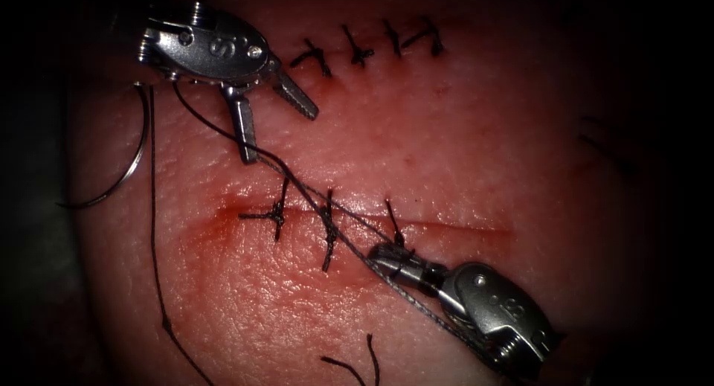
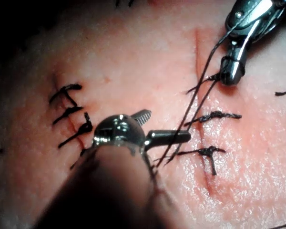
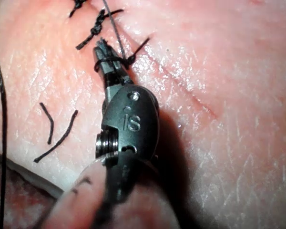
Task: Wound Closure
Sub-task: Pull upward with left gripper and downward with right tool to secure knot
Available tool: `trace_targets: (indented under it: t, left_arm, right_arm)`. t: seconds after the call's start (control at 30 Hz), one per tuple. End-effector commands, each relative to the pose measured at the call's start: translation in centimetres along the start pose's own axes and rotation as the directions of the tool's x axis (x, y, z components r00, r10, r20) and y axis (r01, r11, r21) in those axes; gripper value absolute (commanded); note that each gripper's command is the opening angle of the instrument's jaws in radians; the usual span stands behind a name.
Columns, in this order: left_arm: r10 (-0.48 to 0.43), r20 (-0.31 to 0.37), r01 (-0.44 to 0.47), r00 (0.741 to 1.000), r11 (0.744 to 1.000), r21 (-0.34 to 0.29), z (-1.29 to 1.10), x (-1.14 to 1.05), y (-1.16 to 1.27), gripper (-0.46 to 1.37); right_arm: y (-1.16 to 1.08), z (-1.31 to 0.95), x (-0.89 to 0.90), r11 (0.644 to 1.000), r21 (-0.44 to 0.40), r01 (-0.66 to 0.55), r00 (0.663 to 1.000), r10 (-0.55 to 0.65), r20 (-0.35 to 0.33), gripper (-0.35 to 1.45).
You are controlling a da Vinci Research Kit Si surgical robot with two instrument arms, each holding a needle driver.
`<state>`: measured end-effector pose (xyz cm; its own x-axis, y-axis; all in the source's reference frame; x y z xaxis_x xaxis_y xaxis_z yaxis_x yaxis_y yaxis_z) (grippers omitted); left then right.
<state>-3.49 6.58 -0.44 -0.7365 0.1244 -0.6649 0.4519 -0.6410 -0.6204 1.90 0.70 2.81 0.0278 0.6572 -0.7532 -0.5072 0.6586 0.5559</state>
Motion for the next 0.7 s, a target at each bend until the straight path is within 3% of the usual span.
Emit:
trace_targets:
  t: [0.03,0.13,0.37,0.57,0.7]
  left_arm:
    - [-0.009,0.046,0.009,0.999,1.0,0.004,0.0,0.03,-0.02,0.57]
    - [-0.031,0.13,0.03,0.991,1.0,0.006,0.03,0.05,-0.05,0.57]
    - [-0.082,0.305,0.11,0.949,0.991,-0.076,0.18,0.0,-0.13,0.64]
    - [-0.087,0.368,0.14,0.926,0.983,-0.119,0.35,-0.15,-0.18,0.75]
    - [-0.098,0.352,0.152,0.931,0.98,-0.131,0.43,-0.27,-0.19,0.81]
  right_arm:
    - [0.0,0.0,0.01,1.0,-0.007,0.0,1.0,0.0,0.001,-0.35]
    - [0.0,0.0,0.01,1.0,-0.007,0.0,1.0,0.0,0.001,-0.35]
    - [0.02,0.0,0.01,1.0,-0.008,0.006,1.0,-0.006,0.007,-0.35]
    - [0.05,0.04,0.03,0.999,-0.048,0.01,0.999,-0.008,0.034,-0.35]
    - [0.05,0.04,0.03,0.998,-0.058,0.01,0.999,-0.008,0.041,-0.35]
